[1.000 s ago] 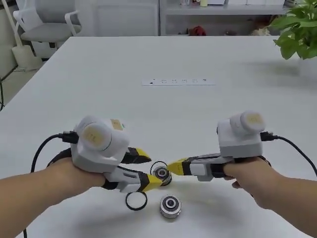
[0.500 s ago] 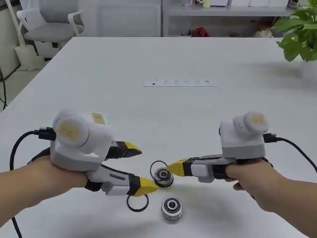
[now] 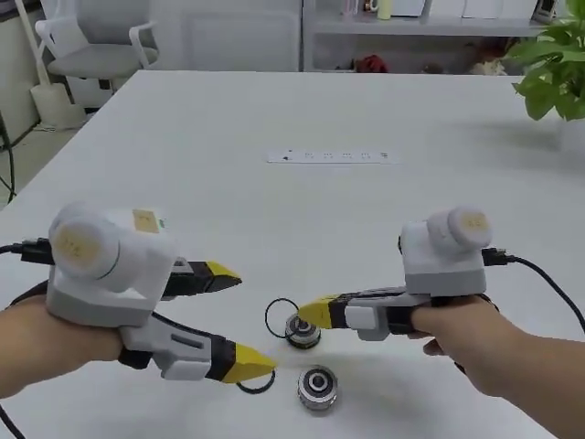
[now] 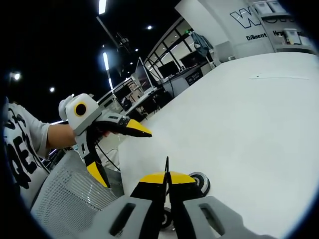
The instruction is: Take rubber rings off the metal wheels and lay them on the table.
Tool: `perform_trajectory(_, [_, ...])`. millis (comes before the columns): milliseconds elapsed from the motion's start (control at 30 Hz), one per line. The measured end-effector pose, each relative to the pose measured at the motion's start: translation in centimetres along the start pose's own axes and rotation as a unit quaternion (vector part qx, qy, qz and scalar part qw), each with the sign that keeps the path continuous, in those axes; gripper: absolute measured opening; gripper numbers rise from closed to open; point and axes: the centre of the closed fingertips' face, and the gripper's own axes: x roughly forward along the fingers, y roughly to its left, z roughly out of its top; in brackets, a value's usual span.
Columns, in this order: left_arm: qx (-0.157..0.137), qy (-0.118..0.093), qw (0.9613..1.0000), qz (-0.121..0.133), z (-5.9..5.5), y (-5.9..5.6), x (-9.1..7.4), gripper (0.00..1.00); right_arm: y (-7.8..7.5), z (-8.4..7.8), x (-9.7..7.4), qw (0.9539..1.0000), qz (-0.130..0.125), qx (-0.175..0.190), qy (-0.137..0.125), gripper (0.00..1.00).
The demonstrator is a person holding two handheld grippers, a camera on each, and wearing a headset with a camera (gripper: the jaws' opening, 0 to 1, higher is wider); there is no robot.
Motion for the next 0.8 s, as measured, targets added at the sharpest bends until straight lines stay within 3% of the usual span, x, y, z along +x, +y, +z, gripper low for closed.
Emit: perform_trajectory(800, [-0.028, -0.002, 0.9993, 0.025, -2.1, -0.4, -3.0, 0.74, 2.8, -1.6, 2.2, 0.9984, 0.04, -0.001, 0.04, 0.0])
